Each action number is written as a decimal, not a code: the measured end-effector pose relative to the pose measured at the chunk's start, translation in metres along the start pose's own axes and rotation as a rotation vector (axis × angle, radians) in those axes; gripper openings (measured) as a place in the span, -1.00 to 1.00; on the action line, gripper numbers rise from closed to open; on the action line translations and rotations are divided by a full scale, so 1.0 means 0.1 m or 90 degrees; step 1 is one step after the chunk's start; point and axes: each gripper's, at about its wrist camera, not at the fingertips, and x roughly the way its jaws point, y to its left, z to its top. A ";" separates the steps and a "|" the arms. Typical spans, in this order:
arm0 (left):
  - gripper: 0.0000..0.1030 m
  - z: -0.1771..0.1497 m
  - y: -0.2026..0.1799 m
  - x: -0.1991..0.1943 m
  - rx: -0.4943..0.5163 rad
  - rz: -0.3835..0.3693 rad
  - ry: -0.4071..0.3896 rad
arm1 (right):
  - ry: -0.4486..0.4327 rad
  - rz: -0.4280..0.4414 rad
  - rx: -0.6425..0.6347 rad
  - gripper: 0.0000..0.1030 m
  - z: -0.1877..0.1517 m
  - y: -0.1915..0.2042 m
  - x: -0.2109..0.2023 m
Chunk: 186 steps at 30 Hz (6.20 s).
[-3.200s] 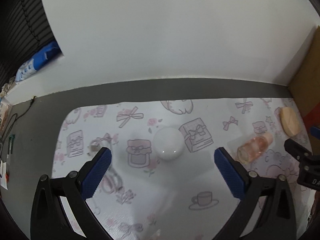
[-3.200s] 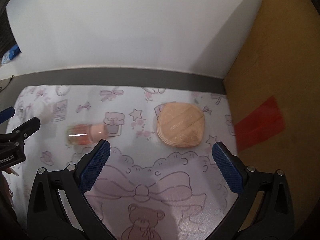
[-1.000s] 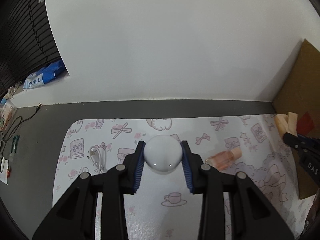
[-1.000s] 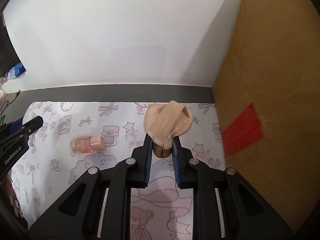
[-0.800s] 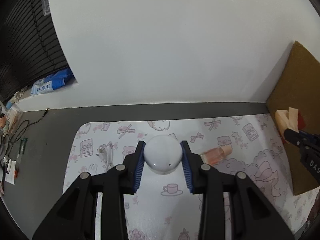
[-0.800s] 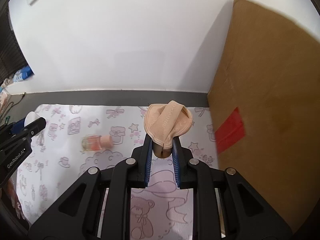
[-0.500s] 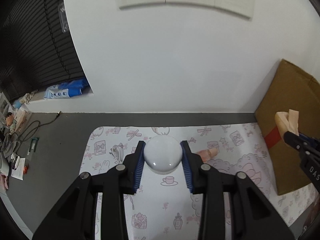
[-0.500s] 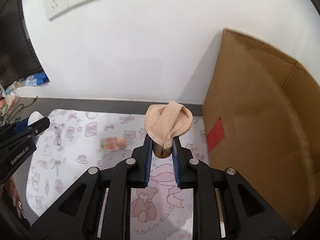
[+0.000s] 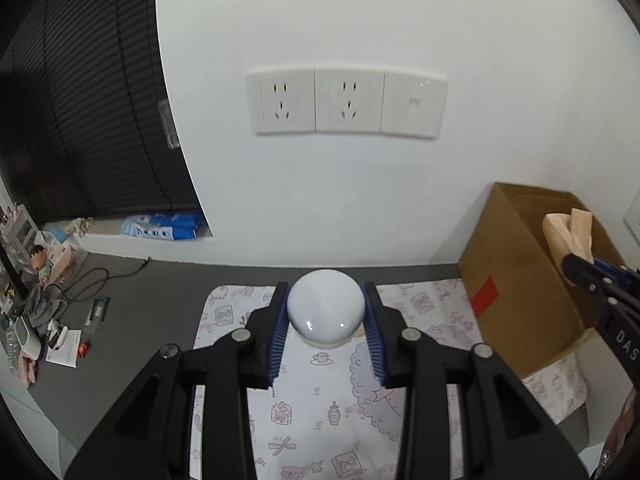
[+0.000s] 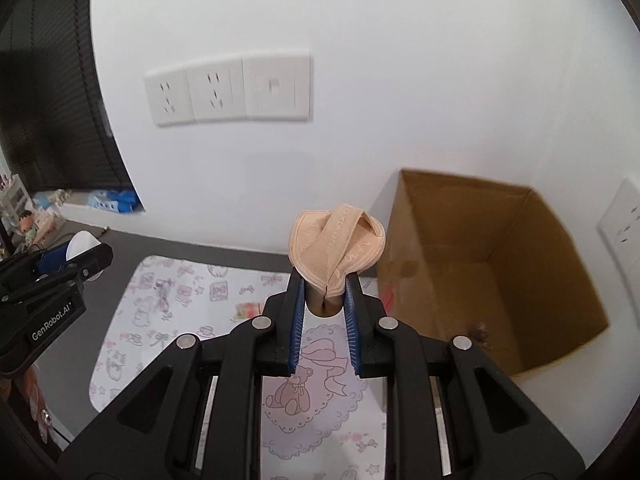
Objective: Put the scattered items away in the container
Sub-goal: 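Lift and carry the sponge puff and white jar with both tools over the box, then open both tools to drop the sponge puff and white jar into the box, then withdraw both tools from the box back over the mat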
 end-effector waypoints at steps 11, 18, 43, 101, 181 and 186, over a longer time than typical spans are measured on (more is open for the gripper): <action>-0.33 0.15 -0.10 -0.88 0.011 -0.008 -0.085 | -0.071 -0.007 -0.013 -0.63 0.27 0.00 -0.96; -0.33 0.18 -0.10 -1.17 0.016 -0.022 -0.120 | -0.104 -0.022 -0.020 -0.63 0.30 0.03 -1.37; -0.33 0.08 0.14 -1.29 0.039 -0.060 -0.118 | -0.109 -0.065 -0.014 -0.63 0.11 0.43 -1.60; -0.29 0.61 -3.11 0.91 0.152 -0.181 0.088 | 0.065 -0.173 0.121 -0.58 0.01 -2.87 0.04; 1.00 0.10 0.44 -0.31 0.013 0.042 0.016 | -0.002 -0.034 0.017 1.00 0.08 0.20 -0.53; 1.00 0.05 0.71 -0.40 0.005 0.059 0.011 | -0.002 -0.029 0.002 1.00 0.08 0.50 -0.59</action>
